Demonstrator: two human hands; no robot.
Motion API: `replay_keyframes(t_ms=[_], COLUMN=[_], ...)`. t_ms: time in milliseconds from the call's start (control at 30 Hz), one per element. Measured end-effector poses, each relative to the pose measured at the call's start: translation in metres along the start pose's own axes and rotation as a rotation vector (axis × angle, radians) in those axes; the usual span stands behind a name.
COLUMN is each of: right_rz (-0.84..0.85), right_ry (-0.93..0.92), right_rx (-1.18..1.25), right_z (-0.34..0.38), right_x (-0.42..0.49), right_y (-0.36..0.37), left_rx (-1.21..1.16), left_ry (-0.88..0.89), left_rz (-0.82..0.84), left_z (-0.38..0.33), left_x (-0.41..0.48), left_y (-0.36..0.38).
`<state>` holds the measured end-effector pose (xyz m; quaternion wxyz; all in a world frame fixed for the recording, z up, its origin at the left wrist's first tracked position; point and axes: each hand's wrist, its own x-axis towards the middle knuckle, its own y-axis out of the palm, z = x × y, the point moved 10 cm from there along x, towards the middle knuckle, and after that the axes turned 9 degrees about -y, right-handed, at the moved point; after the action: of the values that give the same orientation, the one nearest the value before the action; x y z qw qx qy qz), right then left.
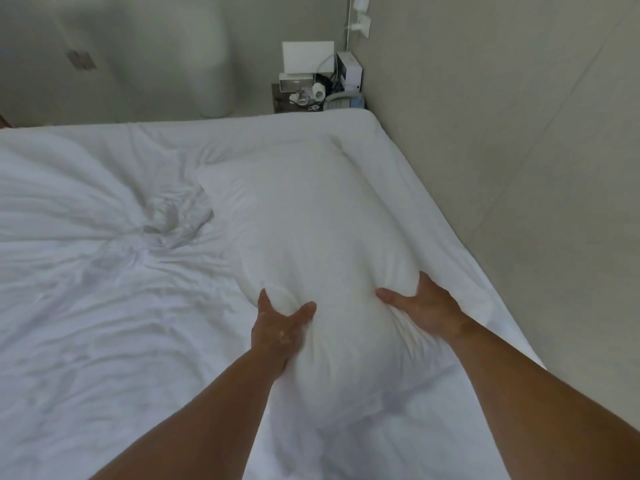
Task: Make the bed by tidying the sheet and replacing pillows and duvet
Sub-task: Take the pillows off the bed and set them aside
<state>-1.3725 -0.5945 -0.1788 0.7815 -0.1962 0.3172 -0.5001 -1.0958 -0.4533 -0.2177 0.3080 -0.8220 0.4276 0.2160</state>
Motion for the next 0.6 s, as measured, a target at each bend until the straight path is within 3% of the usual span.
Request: replay_keyframes(t_ms=[100, 233, 367, 467, 600], right_rz=[0.021, 0.182, 0.122, 0.05, 0.012], right_ry=[-0.039, 0.024, 0.076, -0.022, -0.119], right_rx=[0.016, 0.093, 0.254, 0.402, 0.545], right_z=[0.019, 0.014, 0.001, 0.013, 0.042], right_x=[-0.044, -0.088, -0.066, -0.065, -0.1], right_y=[0.018, 0.052, 0.068, 0.083, 0.07], left_rx=[-0.01, 0.044, 0.075, 0.026, -0.002], left_ry=[0.06, -0.007, -0.079, -0.004, 0.216], left_rz=[-0.001, 0.115, 0.164, 0.157, 0.119], left_z=[0.011, 0.042, 0.044, 0.037, 0.003], left_x=[-0.024, -0.053, -0.039, -0.035, -0.096], left_y=[-0.042, -0.102, -0.107, -0.084, -0.074])
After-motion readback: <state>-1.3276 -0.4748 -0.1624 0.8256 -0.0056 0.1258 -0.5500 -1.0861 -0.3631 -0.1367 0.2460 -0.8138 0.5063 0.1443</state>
